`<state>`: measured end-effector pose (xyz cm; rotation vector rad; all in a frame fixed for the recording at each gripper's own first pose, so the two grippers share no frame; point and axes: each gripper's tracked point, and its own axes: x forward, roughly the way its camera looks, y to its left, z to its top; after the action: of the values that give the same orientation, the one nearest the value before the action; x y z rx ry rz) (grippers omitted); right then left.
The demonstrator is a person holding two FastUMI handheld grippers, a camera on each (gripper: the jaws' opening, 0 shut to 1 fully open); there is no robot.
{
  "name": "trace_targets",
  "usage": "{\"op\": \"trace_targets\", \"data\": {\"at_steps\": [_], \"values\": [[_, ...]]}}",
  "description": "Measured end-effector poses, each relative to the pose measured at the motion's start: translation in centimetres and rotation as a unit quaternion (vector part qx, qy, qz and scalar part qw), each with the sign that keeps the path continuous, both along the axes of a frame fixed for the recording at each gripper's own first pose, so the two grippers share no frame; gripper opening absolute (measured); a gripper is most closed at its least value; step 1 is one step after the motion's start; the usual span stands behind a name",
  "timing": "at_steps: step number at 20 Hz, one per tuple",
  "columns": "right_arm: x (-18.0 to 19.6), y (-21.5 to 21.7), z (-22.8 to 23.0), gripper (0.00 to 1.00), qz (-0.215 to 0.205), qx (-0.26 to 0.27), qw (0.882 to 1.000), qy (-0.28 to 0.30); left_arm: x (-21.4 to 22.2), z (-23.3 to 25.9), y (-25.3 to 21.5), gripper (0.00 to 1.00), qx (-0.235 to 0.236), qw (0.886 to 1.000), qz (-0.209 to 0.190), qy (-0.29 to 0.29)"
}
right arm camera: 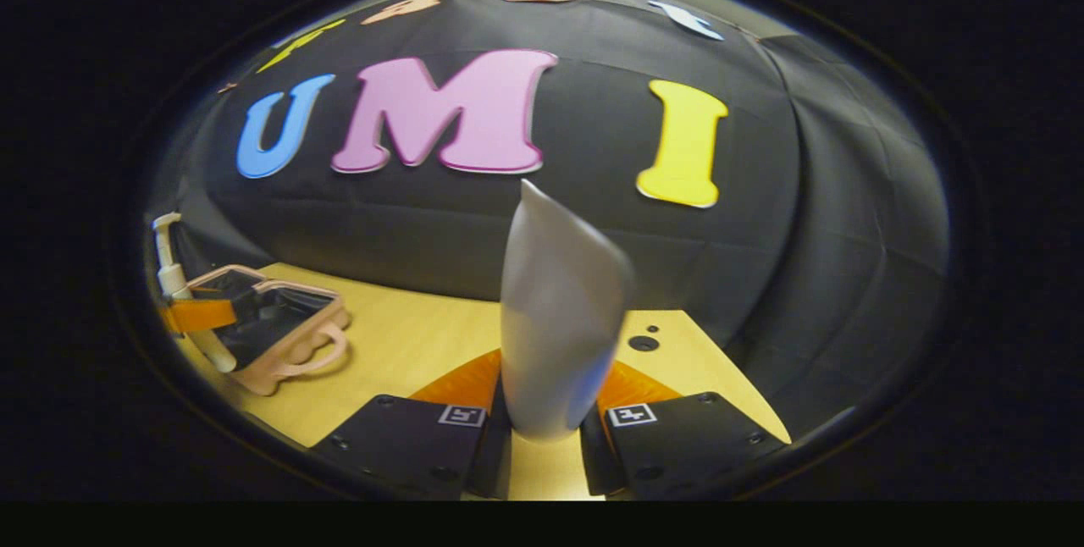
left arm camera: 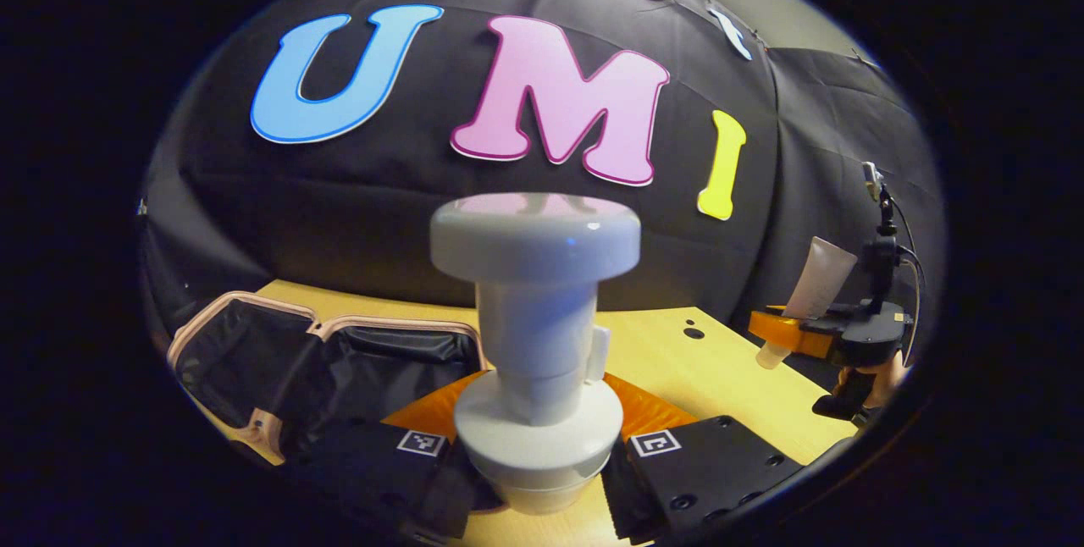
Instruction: First open the suitcase, pack the skin care products into it, and then close the suitcase.
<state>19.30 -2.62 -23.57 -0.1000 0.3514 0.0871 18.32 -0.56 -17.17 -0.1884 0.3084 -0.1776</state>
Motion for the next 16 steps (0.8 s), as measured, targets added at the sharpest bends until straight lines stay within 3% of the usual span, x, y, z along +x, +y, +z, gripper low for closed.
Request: {"op": "trace_targets", "data": {"at_steps": [3,6,7,9,14,16], "values": [[-1.2,6.6,1.1,0.37,0.039,0.036,0.999,0.002,0.1,-1.1,5.2,0.65,0.020,0.999,0.015,0.030],[-2.4,13.6,0.6,0.37,0.083,0.084,0.993,0.024,0.3,-4.1,8.1,0.65,0.049,0.994,-0.003,0.094],[-2.7,15.8,0.5,0.33,0.097,0.097,0.990,0.029,0.5,-5.1,8.4,0.65,0.056,0.991,-0.012,0.118],[-3.2,19.4,0.5,0.37,0.125,0.108,0.986,0.033,0.9,-7.1,9.3,0.65,0.062,0.985,-0.023,0.160],[-4.0,25.2,-0.4,0.37,0.163,0.139,0.975,0.052,3.2,-11.9,10.2,0.65,0.035,0.960,-0.033,0.276],[-3.9,26.3,-0.5,0.37,0.169,0.147,0.973,0.059,3.9,-14.4,10.9,0.64,0.051,0.944,-0.035,0.325]]}}
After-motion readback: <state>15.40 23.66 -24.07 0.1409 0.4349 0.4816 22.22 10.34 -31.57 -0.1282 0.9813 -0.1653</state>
